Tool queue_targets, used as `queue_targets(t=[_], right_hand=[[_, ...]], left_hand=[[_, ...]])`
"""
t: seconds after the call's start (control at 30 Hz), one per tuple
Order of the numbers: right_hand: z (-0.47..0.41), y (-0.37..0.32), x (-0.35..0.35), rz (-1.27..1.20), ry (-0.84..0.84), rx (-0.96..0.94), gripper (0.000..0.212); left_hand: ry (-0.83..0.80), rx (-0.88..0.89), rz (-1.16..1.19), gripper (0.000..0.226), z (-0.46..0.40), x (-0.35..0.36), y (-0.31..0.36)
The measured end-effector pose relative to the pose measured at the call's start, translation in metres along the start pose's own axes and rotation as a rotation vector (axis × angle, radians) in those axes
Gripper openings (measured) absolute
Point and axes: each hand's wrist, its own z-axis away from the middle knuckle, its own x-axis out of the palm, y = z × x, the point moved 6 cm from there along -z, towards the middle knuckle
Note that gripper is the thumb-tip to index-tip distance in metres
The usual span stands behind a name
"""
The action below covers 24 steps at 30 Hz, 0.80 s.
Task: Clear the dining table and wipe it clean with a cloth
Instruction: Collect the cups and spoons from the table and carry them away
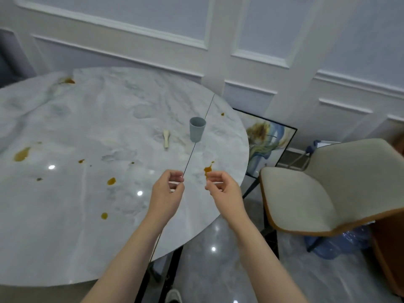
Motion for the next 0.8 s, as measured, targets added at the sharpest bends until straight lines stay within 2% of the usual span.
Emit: queue_targets(t=[0.33, 0.5, 0.7, 0.8], right_hand=[[-0.163, 0.017, 0.036, 0.047, -0.139, 0.064, 0.014], [-0.239, 0.036, 0.078, 0.155, -0.302, 0.044, 0.016], [-0.32, 0.07, 0.148, 0.499, -0.571, -0.107, 0.025], [-0.35, 0.083, 0.179, 0.716, -0.692, -0.281, 0.039]], left_hand=[[0.122, -0.167, -0.08, 0.02, -0.149, 0.026, -0.04], [0.267, -0.326, -0.115, 0.02, -0.203, 0.021, -0.081], [0.402, -0.515, -0.102, 0.025, -0.251, 0.027, -0.138], [0.42, -0.605, -0.053, 0.03, -0.27, 0.037, -0.161]])
